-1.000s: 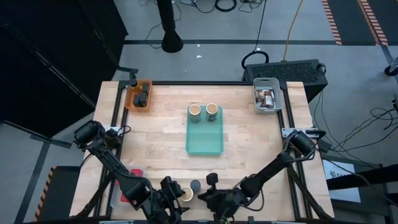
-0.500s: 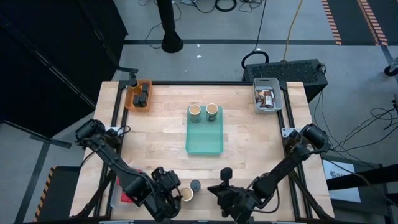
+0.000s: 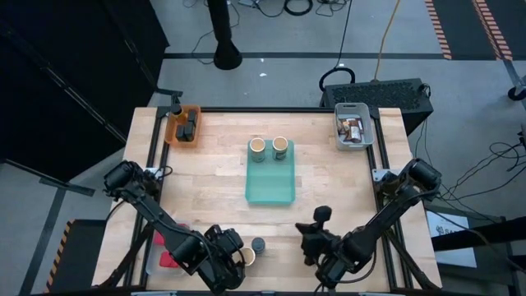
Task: Sort spices by type
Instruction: Put the brown seasoning bottle into the green bin
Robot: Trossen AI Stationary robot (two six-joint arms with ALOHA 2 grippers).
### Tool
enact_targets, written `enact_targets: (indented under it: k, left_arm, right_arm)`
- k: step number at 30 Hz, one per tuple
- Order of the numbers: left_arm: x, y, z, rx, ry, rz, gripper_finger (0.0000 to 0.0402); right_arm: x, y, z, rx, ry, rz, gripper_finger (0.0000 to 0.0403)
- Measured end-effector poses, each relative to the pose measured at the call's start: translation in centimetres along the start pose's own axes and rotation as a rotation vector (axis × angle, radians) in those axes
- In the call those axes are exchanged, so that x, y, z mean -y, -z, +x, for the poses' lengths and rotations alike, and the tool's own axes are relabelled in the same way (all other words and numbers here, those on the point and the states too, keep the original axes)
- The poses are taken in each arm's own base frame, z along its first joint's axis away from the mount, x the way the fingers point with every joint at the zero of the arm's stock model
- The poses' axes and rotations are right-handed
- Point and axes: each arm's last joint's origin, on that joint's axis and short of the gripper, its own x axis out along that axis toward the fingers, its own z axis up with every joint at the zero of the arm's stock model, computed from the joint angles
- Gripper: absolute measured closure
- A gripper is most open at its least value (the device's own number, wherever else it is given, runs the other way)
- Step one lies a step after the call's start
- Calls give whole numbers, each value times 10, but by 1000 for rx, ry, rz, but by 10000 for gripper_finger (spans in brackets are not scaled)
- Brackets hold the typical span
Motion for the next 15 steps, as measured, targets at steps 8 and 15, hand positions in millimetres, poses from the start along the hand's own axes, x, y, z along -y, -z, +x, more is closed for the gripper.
enact_targets:
  k: [8,15]
  left_arm:
    - [-2,-11,8,-39,8,-172,73]
    - [-6,-24,14,-95,16,-271,73]
  right_arm:
    - [4,1,-7,12,13,32,403]
    - [4,1,-7,9,15,27,403]
